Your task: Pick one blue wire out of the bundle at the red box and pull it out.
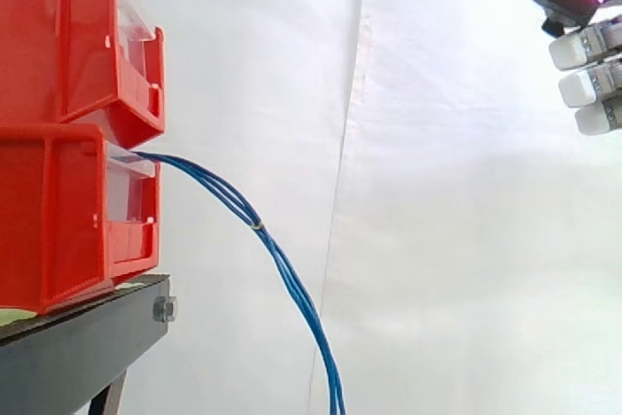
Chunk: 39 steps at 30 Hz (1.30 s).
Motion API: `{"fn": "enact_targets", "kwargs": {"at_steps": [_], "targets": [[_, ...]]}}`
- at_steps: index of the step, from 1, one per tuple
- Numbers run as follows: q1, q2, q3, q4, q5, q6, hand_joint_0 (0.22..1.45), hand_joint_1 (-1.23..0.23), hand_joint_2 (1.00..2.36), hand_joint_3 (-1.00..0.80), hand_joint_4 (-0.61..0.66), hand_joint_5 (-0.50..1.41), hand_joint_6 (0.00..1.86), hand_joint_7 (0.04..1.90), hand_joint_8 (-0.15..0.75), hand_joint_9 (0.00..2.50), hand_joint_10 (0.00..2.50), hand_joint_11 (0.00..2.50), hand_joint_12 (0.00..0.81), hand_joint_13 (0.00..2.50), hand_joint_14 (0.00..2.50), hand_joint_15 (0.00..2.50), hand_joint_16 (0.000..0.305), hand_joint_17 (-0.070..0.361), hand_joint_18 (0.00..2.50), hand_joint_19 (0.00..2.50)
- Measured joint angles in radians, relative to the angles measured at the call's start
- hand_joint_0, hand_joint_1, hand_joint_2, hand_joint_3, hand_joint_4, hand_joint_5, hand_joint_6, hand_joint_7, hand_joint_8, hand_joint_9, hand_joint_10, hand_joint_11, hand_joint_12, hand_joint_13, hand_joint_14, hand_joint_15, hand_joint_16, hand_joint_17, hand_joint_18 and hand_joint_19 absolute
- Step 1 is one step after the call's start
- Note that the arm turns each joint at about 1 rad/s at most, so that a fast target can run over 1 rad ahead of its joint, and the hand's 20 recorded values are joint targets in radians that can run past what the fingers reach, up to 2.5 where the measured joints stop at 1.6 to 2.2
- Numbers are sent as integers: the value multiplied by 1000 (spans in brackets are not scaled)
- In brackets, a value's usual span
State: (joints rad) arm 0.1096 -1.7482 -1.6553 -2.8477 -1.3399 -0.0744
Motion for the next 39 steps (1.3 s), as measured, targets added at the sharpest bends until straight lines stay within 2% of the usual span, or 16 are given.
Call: {"fn": "enact_targets", "kwargs": {"at_steps": [8, 18, 23, 25, 30, 34, 39], "targets": [[1, -18, 0, 38, 12, 5, 470, -497, 1000, -499, 225, -200, 502, 731, 262, 445, 0, 0, 382, 301, 2, 67, 63, 141, 194, 285], [1, -50, 0, 40, 24, 7, 472, -499, 1000, -500, 235, -197, 502, 746, 266, 469, 0, 0, 384, 301, 2, 68, 63, 141, 198, 291], [2, -91, 0, 49, 46, 6, 474, -511, 1000, -500, 235, -189, 502, 755, 267, 486, 0, 0, 384, 299, 3, 72, 62, 140, 202, 288], [3, -110, 0, 55, 62, 5, 475, -519, 1000, -500, 247, -180, 502, 764, 270, 491, 1, 0, 385, 299, 2, 69, 62, 140, 205, 285], [6, -176, 0, 74, 138, 5, 477, -534, 1000, -500, 279, -159, 503, 804, 271, 499, 0, 5, 386, 293, 1, 68, 62, 139, 202, 281], [7, -224, 0, 127, 198, 4, 480, -554, 1000, -500, 293, -151, 503, 821, 271, 503, 0, 3, 385, 289, 1, 65, 62, 138, 199, 291], [15, -237, 0, 186, 249, -51, 481, -571, 1000, -500, 304, -146, 503, 861, 275, 512, 0, 25, 386, 289, 1, 63, 61, 138, 203, 290]]}}
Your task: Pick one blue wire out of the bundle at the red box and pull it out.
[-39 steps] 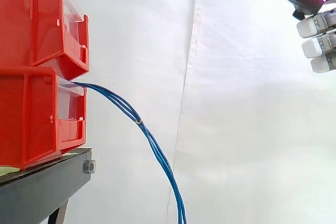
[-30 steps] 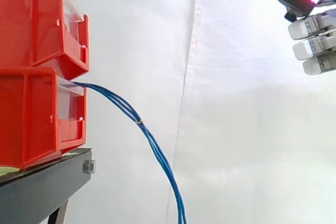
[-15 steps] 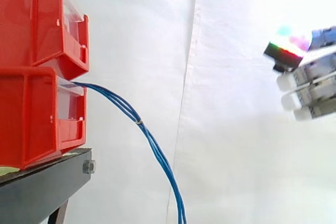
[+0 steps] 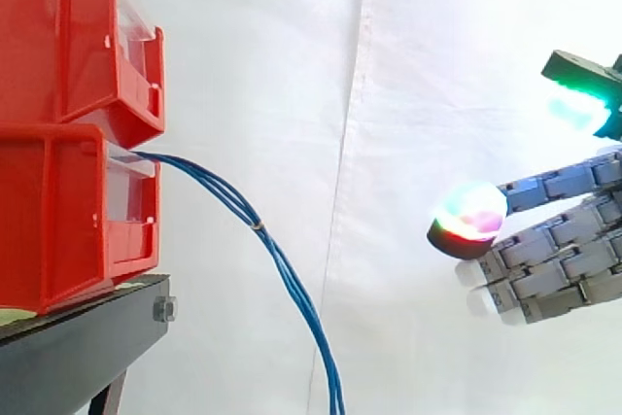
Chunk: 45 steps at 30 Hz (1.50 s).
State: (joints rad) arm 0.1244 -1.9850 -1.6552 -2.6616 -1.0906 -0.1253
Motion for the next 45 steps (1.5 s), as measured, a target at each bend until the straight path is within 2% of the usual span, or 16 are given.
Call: {"fn": "enact_targets", "kwargs": {"at_steps": [4, 7, 12, 15, 18, 22, 29, 32, 38, 41, 45], "targets": [[12, -3, 0, 36, 43, -77, 485, -592, 1000, -500, 314, -142, 503, 885, 275, 534, 0, 54, 388, 292, 1, 68, 61, 137, 208, 296], [21, -12, 0, 51, 58, -121, 487, -599, 1000, -500, 316, -139, 503, 889, 277, 547, 0, 66, 386, 298, 3, 66, 61, 137, 222, 303], [29, -60, 1, 85, 59, -126, 492, -612, 1000, -500, 320, -137, 503, 897, 275, 563, 1, 90, 384, 313, 3, 82, 60, 136, 234, 313], [32, -91, 7, 141, 56, -125, 493, -612, 1000, -500, 319, -136, 503, 902, 276, 573, 3, 100, 383, 319, 3, 83, 60, 135, 240, 311], [35, -125, 37, 176, 42, -152, 494, -612, 1000, -500, 321, -135, 503, 902, 277, 575, 4, 96, 386, 325, 4, 92, 60, 135, 245, 311], [37, -179, 94, 171, 29, -170, 494, -610, 1001, -500, 320, -135, 503, 904, 279, 578, 4, 108, 386, 328, 3, 94, 60, 135, 247, 317], [35, -277, 204, 139, 6, -128, 495, -607, 1000, -498, 321, -135, 503, 904, 280, 585, 4, 123, 386, 331, 4, 94, 60, 135, 253, 324], [37, -307, 234, 144, -4, -124, 496, -606, 1000, -496, 320, -135, 503, 904, 279, 588, 7, 123, 385, 332, 4, 98, 60, 134, 255, 327], [35, -385, 290, 220, -28, -117, 498, -600, 1000, -492, 323, -134, 503, 906, 277, 594, 6, 136, 385, 340, 4, 106, 60, 134, 267, 334], [34, -402, 317, 234, -37, -115, 499, -599, 1000, -491, 329, -133, 503, 905, 278, 598, 5, 145, 385, 346, 4, 112, 60, 134, 268, 334], [34, -407, 342, 223, -43, -114, 501, -597, 1000, -489, 321, -133, 503, 907, 279, 605, 5, 155, 385, 350, 4, 113, 60, 134, 269, 349]]}}
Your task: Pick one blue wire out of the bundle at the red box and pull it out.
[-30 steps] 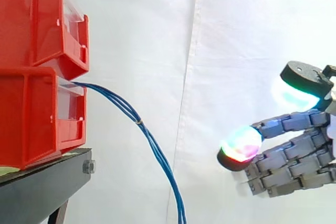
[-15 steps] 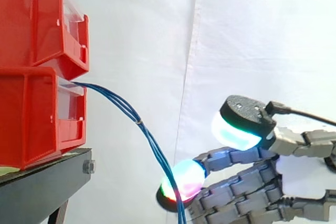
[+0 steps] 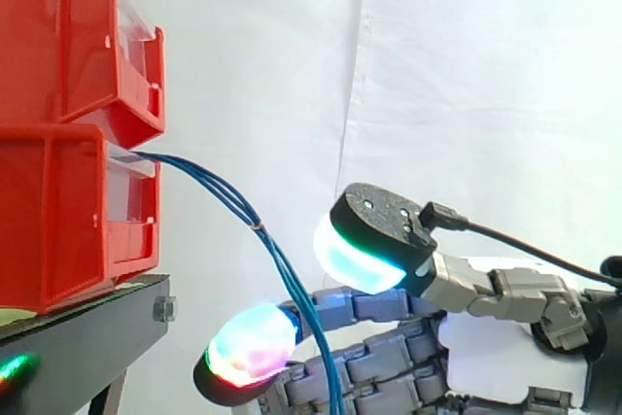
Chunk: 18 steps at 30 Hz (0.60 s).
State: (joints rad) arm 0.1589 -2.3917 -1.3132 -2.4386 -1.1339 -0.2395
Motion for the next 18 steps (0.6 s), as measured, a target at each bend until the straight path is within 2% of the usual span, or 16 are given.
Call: {"fn": "enact_targets", "kwargs": {"at_steps": [5, 11, 18], "targets": [[5, -1, 20, -16, -10, -2, 504, -596, 1000, -489, 330, -132, 503, 912, 281, 619, 5, 165, 385, 358, 5, 118, 60, 134, 277, 359], [13, -1, 25, -14, -12, -3, 505, -598, 1000, -489, 324, -131, 503, 929, 278, 620, 6, 166, 386, 364, 5, 127, 60, 134, 286, 365], [28, 0, 42, 2, -11, -18, 511, -608, 1001, -478, 330, -122, 503, 1038, 280, 627, 7, 196, 385, 370, 5, 130, 59, 133, 299, 366]]}}
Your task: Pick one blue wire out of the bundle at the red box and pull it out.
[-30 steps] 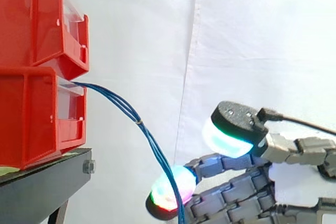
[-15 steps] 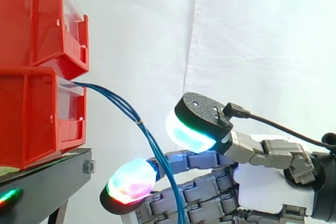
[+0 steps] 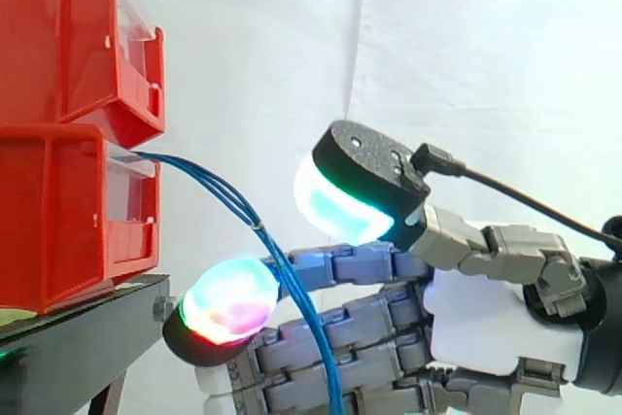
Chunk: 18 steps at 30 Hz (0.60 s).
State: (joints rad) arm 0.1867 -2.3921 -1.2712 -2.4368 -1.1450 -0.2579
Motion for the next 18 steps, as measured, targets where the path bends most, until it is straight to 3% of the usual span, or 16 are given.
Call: {"fn": "enact_targets", "kwargs": {"at_steps": [9, 18], "targets": [[1, 0, 16, -9, 3, -9, 517, -623, 1003, -466, 329, -121, 503, 1055, 279, 628, 8, 204, 384, 372, 5, 135, 59, 132, 301, 375], [-8, -1, 17, -21, 8, -6, 518, -624, 1003, -465, 325, -122, 503, 1056, 278, 631, 7, 198, 384, 378, 5, 133, 59, 132, 302, 383]]}}
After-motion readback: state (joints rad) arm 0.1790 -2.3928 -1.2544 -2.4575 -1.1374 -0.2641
